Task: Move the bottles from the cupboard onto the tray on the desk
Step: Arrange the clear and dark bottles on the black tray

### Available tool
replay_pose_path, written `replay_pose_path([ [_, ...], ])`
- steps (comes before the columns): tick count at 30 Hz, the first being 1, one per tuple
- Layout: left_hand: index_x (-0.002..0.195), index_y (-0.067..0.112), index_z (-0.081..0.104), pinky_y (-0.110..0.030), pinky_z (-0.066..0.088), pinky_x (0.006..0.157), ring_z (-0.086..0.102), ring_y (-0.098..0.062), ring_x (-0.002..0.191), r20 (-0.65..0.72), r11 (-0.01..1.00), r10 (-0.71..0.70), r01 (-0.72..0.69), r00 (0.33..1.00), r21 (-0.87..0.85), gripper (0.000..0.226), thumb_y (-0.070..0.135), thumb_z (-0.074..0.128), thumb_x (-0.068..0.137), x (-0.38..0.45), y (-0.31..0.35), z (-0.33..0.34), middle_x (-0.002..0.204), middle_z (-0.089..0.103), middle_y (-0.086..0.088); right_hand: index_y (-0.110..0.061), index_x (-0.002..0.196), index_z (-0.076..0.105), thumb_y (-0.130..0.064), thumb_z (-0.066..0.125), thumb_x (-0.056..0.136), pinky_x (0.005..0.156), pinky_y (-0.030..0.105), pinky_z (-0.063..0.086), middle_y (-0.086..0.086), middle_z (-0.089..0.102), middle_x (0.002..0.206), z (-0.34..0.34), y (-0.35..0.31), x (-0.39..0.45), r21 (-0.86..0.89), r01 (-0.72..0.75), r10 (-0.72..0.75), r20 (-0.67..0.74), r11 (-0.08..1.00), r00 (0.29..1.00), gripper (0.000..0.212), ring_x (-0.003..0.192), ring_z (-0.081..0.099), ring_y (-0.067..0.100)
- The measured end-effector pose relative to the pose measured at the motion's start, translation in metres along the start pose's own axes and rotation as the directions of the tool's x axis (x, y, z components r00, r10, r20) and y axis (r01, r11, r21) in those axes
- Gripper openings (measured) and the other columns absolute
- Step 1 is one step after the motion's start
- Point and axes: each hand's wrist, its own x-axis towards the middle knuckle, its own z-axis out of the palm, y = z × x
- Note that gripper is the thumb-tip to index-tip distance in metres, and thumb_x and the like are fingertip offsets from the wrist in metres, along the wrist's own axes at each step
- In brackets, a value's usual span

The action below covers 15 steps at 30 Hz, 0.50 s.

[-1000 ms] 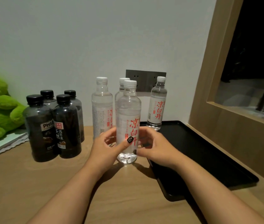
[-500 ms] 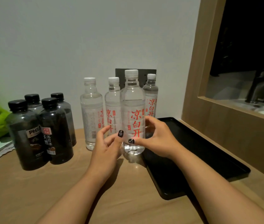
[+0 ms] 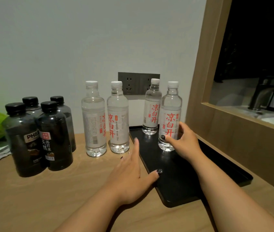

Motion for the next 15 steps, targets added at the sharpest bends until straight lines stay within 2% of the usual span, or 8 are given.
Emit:
replay_pose_path([
  [3, 0.146, 0.039, -0.025, -0.039, 0.016, 0.120, 0.008, -0.017, 0.149, 0.029, 0.997, -0.003, 0.001, 1.000, 0.083, 0.101, 0.070, 0.047, 0.082, 0.003, -0.002, 0.002, 0.163, 0.004, 0.005, -0.017, 0.139, 0.038, -0.020, 0.076, 0.081, 0.094, 0.035, 0.048, 0.004, 0.055, 0.134, 0.008, 0.008, 0.005, -0.037, -0.066, 0.063, -0.074, 0.997, 0.995, 0.070, 0.123, 0.054, 0.020],
  [8, 0.154, 0.030, -0.002, -0.041, 0.021, 0.119, 0.013, -0.017, 0.148, 0.053, 0.990, -0.065, 0.058, 0.996, 0.126, 0.099, 0.076, 0.041, 0.076, 0.013, -0.007, 0.005, 0.162, 0.009, 0.006, -0.014, 0.140, 0.034, -0.023, 0.064, 0.091, 0.088, 0.032, 0.044, 0.007, 0.053, 0.136, 0.014, 0.018, 0.034, -0.123, -0.106, 0.109, 0.019, 0.987, 0.994, 0.058, 0.123, 0.054, 0.024],
  [12, 0.154, 0.027, -0.001, -0.036, 0.010, 0.121, 0.005, -0.014, 0.148, 0.067, 0.988, -0.060, 0.049, 0.996, 0.149, 0.087, 0.064, 0.040, 0.087, 0.014, -0.007, 0.003, 0.163, 0.005, 0.005, -0.010, 0.135, 0.037, -0.031, 0.059, 0.093, 0.081, 0.032, 0.044, 0.010, 0.056, 0.130, 0.018, 0.028, 0.061, -0.203, -0.189, 0.203, 0.050, 0.961, 0.978, 0.052, 0.099, 0.054, 0.020],
  [15, 0.153, 0.023, -0.004, -0.030, 0.002, 0.118, -0.001, -0.011, 0.148, 0.080, 0.985, -0.051, 0.037, 0.995, 0.166, 0.081, 0.058, 0.037, 0.093, 0.013, -0.005, 0.000, 0.163, 0.000, 0.005, -0.011, 0.131, 0.036, -0.034, 0.073, 0.081, 0.082, 0.038, 0.049, 0.008, 0.056, 0.127, 0.028, 0.036, 0.070, -0.175, -0.226, 0.226, -0.021, 0.958, 0.974, 0.066, 0.101, 0.057, 0.023],
])
